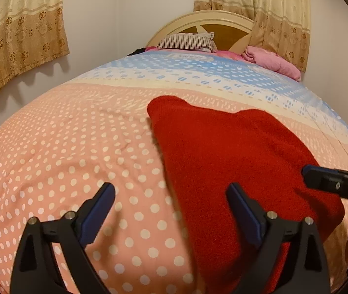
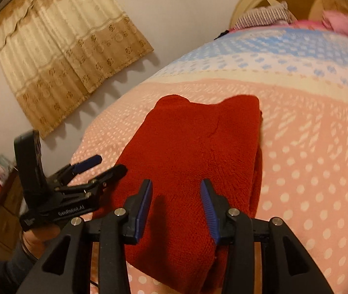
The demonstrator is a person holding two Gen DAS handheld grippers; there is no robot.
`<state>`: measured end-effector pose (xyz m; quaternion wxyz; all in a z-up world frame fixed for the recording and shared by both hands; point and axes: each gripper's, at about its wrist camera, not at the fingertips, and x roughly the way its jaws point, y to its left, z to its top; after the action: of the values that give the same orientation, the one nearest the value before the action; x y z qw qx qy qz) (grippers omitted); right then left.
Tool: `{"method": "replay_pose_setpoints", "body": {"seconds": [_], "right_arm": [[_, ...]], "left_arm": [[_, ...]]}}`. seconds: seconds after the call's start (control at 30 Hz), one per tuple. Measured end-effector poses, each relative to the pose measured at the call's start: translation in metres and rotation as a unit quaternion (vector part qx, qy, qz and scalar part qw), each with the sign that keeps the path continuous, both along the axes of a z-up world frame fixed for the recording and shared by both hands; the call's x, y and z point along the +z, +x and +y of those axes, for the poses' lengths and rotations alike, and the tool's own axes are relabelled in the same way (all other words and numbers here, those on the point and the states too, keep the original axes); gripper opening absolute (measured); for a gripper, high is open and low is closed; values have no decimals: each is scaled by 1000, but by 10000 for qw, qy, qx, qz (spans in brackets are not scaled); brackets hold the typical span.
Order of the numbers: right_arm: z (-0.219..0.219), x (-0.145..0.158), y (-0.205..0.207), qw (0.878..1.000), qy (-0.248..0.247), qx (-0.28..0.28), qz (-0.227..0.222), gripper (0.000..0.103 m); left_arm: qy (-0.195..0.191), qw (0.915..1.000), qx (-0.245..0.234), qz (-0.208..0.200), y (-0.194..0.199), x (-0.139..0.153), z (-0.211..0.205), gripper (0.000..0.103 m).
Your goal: Fold small clothes
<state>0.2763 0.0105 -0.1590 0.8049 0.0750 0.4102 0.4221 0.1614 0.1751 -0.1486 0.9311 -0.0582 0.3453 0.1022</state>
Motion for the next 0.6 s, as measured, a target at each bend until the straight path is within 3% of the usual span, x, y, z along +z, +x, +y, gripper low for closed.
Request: {"method": "replay_pose_setpoints", "body": {"seconds": [0.23, 0.47, 0.53, 0.6], "right_arm": [[-12, -19, -7, 9991, 387, -149, -17, 41], [-16, -10, -13, 9974, 476, -525, 143, 42], [-20, 6, -30, 9963, 380, -769, -60, 43], [-20, 24, -50, 9938, 143, -977, -509, 53]], "left_arm": [[-123, 9999, 24, -3, -1, -8, -1, 99], [55, 10000, 31, 37, -8, 1, -9, 100], [213, 9997, -11, -118, -16, 15, -13, 100], [286, 9989, 3, -379, -25, 33, -15, 100]]}}
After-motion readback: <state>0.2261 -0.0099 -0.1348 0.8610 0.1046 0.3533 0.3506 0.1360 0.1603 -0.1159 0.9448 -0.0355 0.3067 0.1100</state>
